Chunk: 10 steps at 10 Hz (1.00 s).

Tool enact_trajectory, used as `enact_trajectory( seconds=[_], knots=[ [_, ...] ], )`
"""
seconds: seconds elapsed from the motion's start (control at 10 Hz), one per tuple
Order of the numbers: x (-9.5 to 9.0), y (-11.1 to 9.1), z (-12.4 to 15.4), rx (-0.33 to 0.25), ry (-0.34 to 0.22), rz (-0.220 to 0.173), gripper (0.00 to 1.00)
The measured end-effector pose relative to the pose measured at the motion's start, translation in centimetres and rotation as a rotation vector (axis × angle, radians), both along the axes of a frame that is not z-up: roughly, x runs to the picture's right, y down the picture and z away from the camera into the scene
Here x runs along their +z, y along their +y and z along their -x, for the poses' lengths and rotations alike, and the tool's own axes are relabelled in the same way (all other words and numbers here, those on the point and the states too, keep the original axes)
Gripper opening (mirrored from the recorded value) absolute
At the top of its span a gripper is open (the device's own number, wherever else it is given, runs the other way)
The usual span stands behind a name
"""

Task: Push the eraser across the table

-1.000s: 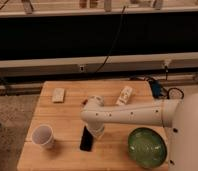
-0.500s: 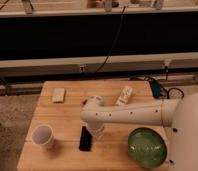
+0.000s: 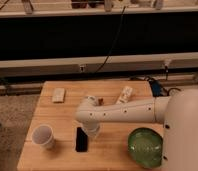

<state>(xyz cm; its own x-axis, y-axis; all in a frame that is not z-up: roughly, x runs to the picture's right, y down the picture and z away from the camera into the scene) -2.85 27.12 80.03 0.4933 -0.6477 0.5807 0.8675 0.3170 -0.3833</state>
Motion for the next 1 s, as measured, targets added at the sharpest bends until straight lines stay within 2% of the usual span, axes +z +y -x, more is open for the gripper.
enact_trajectory(
  seconds=[0.3, 0.6, 1.0],
  knots=[
    [0.0, 0.0, 3.6, -0.063, -0.057, -0.001, 0.0],
    [-0.1, 0.0, 4.4, -0.113, -0.092, 0.0, 0.0],
    [-0.7, 0.3, 8.3, -0.179, -0.149, 0.002, 0.0]
  ],
)
